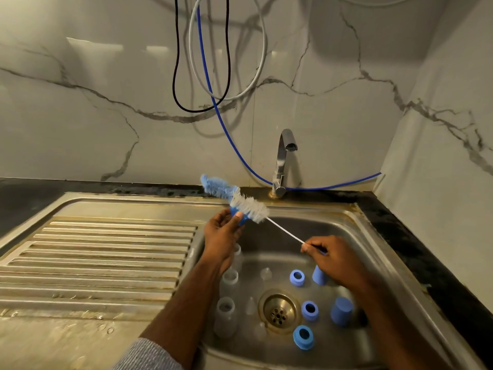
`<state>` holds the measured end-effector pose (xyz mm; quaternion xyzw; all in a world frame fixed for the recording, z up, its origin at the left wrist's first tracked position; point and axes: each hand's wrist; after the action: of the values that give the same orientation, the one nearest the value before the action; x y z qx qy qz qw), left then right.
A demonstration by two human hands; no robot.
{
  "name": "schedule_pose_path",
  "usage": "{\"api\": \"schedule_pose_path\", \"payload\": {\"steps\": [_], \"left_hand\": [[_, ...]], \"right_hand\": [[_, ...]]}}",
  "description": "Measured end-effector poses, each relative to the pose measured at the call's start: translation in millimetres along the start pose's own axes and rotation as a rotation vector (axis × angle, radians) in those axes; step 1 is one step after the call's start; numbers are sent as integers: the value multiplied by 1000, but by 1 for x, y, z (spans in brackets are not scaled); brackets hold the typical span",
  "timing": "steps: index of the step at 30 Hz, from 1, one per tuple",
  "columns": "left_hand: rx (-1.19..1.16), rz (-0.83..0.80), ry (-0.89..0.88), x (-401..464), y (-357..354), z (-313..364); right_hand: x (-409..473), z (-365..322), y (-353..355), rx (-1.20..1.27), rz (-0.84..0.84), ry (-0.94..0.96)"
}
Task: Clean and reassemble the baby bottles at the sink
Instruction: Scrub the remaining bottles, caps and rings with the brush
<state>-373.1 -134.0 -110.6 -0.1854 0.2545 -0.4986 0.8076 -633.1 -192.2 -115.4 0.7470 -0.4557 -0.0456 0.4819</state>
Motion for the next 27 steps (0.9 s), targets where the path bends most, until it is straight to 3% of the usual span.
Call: {"api": "schedule_pose_path", "payload": {"steps": [3, 8, 15, 21, 27], "left_hand": [[-117, 17, 33, 4, 9, 7], [-163, -130, 180, -8, -12, -6], [-283, -121, 135, -5, -2, 8], [-39, -179, 134, -10, -9, -3], [-274, -222, 238, 1, -2, 5]], "right_hand": [[-6, 9, 9, 20, -20, -31], [4, -8, -14, -14, 32, 2], [-8, 5, 11, 168, -38, -88], [2, -20, -13, 208, 8, -21], [-6, -1, 7, 256, -51, -74]]}}
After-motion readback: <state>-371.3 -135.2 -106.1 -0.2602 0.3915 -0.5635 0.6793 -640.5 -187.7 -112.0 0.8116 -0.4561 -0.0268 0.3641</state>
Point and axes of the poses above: each hand's wrist, its own x-axis towards the middle knuckle, its own y-axis out of the back of the hand, z = x × y, and after that the axes turned 10 degrees about y, right-handed
